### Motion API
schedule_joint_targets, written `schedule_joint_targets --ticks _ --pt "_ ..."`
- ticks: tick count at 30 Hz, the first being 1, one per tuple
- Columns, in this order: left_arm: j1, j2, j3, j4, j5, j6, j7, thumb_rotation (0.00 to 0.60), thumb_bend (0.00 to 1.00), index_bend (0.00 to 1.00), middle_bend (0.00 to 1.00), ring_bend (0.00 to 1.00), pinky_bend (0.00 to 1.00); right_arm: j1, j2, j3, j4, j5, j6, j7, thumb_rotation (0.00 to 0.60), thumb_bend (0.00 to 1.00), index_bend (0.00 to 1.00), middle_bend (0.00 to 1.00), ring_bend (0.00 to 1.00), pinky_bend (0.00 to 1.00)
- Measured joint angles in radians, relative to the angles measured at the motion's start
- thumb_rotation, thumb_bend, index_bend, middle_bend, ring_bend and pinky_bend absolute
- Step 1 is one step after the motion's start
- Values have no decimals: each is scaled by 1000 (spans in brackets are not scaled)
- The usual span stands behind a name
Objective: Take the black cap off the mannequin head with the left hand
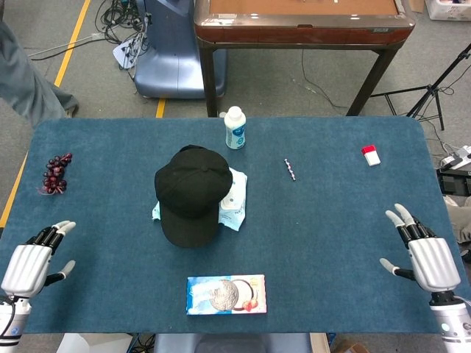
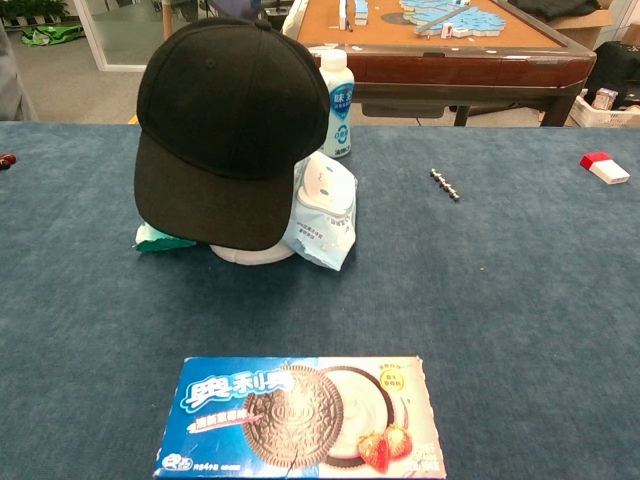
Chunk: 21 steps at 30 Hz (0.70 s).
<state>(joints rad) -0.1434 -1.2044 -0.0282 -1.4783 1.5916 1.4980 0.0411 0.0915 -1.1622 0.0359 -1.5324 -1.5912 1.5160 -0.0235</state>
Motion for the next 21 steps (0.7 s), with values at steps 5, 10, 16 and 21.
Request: schedule_joint_targets --ticks 5,10,16,21 --pt "1 -30 2 49 68 75 -34 600 164 391 427 391 591 -5 0 -2 0 -7 13 10 600 82 39 87 170 384" --pt "-9 -67 5 102 145 135 -59 600 109 531 614 513 659 -9 2 1 -1 -6 20 17 600 82 51 90 170 384" --pt "-53 -112 11 139 236 150 -48 600 68 642 743 613 702 -12 7 4 -1 -5 28 30 600 82 65 93 169 384" --pt "-106 -163 13 177 289 135 -15 600 52 665 772 638 715 -15 13 7 0 -2 34 49 600 82 66 94 170 384"
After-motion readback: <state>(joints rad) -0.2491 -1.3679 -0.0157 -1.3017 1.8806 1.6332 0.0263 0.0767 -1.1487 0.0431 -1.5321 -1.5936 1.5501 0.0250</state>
